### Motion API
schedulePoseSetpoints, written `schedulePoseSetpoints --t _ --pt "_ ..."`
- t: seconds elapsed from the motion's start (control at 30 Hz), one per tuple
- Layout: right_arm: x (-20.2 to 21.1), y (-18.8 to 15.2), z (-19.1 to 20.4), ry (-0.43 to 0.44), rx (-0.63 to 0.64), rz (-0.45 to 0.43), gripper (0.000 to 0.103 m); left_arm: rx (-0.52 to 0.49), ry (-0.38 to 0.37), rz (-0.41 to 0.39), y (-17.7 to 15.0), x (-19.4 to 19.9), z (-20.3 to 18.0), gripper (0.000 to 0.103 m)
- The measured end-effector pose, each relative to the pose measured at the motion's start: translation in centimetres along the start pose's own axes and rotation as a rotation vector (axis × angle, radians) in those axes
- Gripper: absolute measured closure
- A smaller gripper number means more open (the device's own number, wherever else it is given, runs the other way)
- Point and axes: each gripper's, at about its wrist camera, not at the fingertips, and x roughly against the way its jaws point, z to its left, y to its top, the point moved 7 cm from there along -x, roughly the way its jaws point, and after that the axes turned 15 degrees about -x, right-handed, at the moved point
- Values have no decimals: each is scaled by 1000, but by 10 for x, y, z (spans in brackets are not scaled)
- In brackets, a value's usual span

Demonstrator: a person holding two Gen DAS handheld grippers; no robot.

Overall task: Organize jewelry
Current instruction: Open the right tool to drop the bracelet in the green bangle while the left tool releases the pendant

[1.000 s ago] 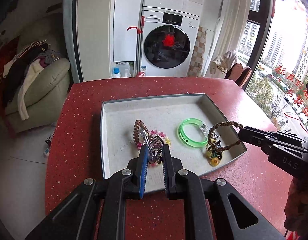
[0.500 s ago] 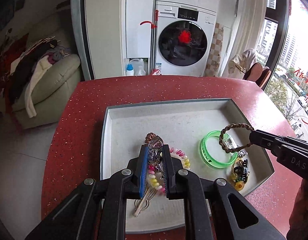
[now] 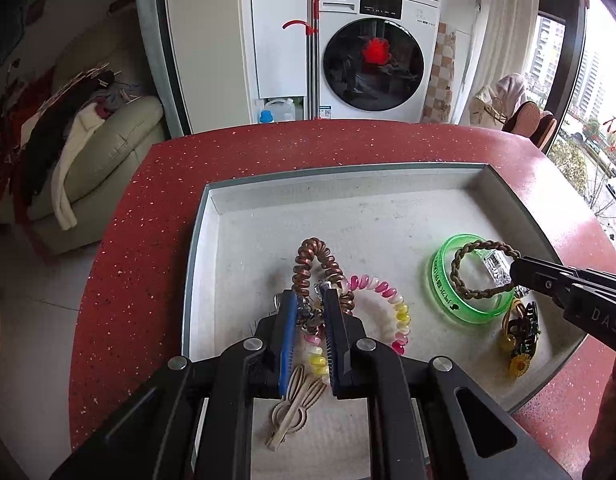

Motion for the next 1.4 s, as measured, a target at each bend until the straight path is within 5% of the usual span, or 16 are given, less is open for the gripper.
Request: schedulePoseSetpoints --t 0.43,0.57,1.07,1.1,1.13,1.17,1.4 --pt "3 2 -2 41 -32 15 90 -32 41 -2 -1 2 -4 70" --pt "14 3 -3 70 -57 -29 39 -34 57 -11 0 8 -4 70" --pt "47 -10 1 85 -48 -69 39 -12 48 -52 -4 35 0 69" --pt "49 -13 2 83 -42 -72 38 -9 48 -54 -5 38 1 58" --pt "51 -15 2 81 -34 -75 37 -5 50 -54 -7 40 2 13" --pt "53 -18 3 78 -27 -79 36 6 62 -54 -8 42 4 0" --pt "66 -38 6 65 18 -124 21 16 91 -89 -19 63 2 0"
